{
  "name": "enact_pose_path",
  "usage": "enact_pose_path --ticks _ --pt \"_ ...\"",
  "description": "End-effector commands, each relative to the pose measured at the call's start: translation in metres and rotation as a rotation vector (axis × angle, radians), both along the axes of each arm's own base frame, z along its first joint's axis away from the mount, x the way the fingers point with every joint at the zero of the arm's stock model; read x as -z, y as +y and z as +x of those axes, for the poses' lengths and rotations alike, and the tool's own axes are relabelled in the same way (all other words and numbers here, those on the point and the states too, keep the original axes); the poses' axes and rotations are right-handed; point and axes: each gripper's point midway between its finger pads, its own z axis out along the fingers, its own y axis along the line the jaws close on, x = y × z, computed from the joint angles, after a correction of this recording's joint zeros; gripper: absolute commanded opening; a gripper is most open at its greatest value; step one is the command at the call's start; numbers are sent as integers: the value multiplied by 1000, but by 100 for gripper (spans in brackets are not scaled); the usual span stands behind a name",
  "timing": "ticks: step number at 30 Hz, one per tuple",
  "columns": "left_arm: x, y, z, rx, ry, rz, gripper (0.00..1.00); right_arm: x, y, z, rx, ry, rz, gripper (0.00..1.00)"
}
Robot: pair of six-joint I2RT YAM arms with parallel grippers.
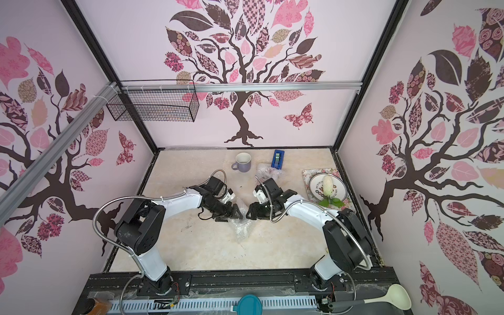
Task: Wrap mugs in bubble wrap
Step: Wrap the mug in bubble wrap.
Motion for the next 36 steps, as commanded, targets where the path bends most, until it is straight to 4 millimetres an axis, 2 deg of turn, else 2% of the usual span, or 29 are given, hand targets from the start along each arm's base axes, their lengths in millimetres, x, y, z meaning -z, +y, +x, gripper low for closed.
enact_pose_path --ticks 1,7,14,19,23,27,30,33,36 --pt "-8 -5 6 13 -32 -4 78 16 2 6 6 -13 -60 63" --pt "-14 -8 11 -2 -49 -20 77 33 -2 5 45 -15 -127 60" --pt "-49 -8 30 -68 -125 -49 78 34 -9 1 48 -38 -167 57" --pt "-76 4 41 -114 -176 -74 81 35 -8 1 11 -63 -186 55" --pt "-78 19 49 -98 -214 -36 81 29 -7 6 -43 -107 -201 51" --pt "-77 14 35 -19 -172 -44 80 27 -5 8 -71 -108 -213 48" --pt "-62 19 17 9 -138 39 79 27 -5 8 -62 -105 -210 48" --pt "-50 27 1 -51 -71 72 78 28 -4 7 -46 -92 -205 46" --pt "-52 33 -7 -134 -54 72 82 28 -4 7 -31 -85 -203 46"
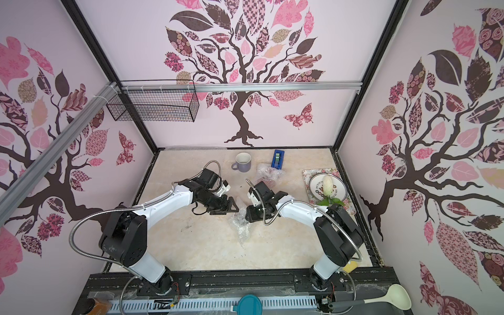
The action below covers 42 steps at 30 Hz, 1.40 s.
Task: Wrap mugs in bubble wrap
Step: Wrap the mug in bubble wrap.
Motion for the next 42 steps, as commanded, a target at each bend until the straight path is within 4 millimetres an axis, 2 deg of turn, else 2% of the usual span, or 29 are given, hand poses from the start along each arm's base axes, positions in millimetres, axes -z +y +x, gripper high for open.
enact_pose_path --ticks 1,5,10,14,18,22,26,32,35,39,42 --pt "-3 11 -10 -100 15 7 83 14 -10 -4 18 35 -73 46" --pt "-6 7 2 -140 -21 -11 84 15 -7 -7 9 36 -64 45" --pt "0 -5 15 -90 -10 -1 83 15 -8 -9 21 49 -63 44" --pt "19 -12 11 -33 20 52 81 14 -7 -9 35 52 -58 44" --pt "28 -20 13 -32 28 40 80 14 -6 -11 41 60 -51 42" --pt "40 -20 8 -28 55 56 75 14 -6 -12 46 63 -49 41" --pt "50 -23 0 -9 73 59 65 12 -4 -12 51 68 -39 39" --pt "58 -27 4 -21 67 49 46 6 1 -15 72 92 7 35" --pt "57 -30 11 -27 52 50 38 1 3 -18 93 110 37 34" --pt "55 -36 18 -21 42 38 27 0 3 -25 134 161 66 26" --pt "48 -44 25 -2 15 18 25 1 6 -30 149 192 100 21"
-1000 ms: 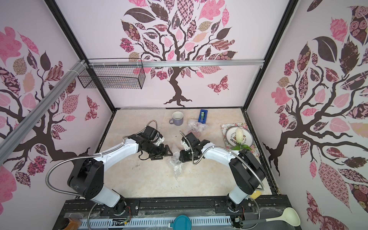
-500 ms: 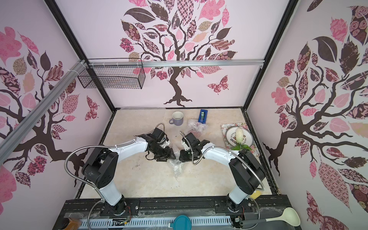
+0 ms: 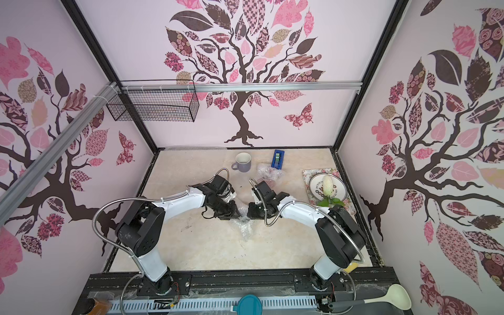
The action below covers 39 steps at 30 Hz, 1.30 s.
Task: Wrap mugs in bubble wrap
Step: Wrap the mug in bubble wrap.
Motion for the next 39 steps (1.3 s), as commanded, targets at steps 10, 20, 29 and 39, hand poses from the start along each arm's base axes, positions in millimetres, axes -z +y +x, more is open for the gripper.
enact_pose_path --ticks 10,20,29,39 --pt "-27 -11 74 -95 -212 33 54 2 -3 -29 75 166 15 10" --pt "-73 70 16 -465 -80 42 86 -3 -13 -16 388 189 37 9" --pt "-56 20 -4 -401 -38 28 86 -12 -4 -20 403 159 31 11" --pt "-25 -7 -12 -291 -9 56 82 -24 1 -20 386 122 41 13"
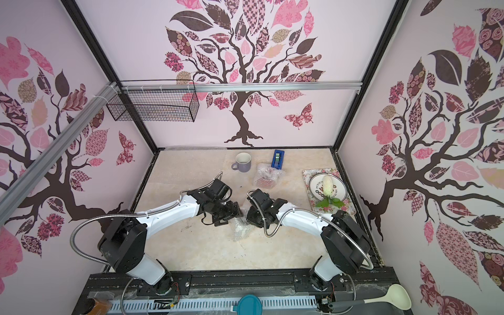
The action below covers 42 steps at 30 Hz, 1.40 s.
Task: Wrap mugs in bubble wrap
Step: Wrap the mug in bubble wrap.
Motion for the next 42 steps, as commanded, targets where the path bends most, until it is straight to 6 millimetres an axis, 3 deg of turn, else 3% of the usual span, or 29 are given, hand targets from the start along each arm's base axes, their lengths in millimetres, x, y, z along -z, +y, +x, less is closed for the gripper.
enact_pose_path --ticks 1,6,11,18,22,24,30,36,42 --pt "-3 -15 6 31 -36 -40 82 -29 7 6 19 -53 45 13" --pt "9 -22 1 62 -21 -46 73 -33 10 6 10 -62 56 13" --pt "17 -26 -1 89 -23 -68 38 -43 12 7 10 -85 92 13" --pt "13 -39 4 156 -55 -111 21 -59 20 8 2 -123 172 14" --pt "3 -44 15 191 -97 -99 4 -68 23 6 -3 -137 218 22" --pt "-2 -47 19 213 -114 -92 1 -72 21 5 1 -147 219 26" --pt "-13 -45 26 292 -158 -49 0 -82 4 7 12 -183 190 53" --pt "-20 -40 28 341 -191 -15 0 -77 -22 5 37 -188 169 58" --pt "-23 -38 30 376 -205 15 0 -72 -19 8 -15 -193 180 58"
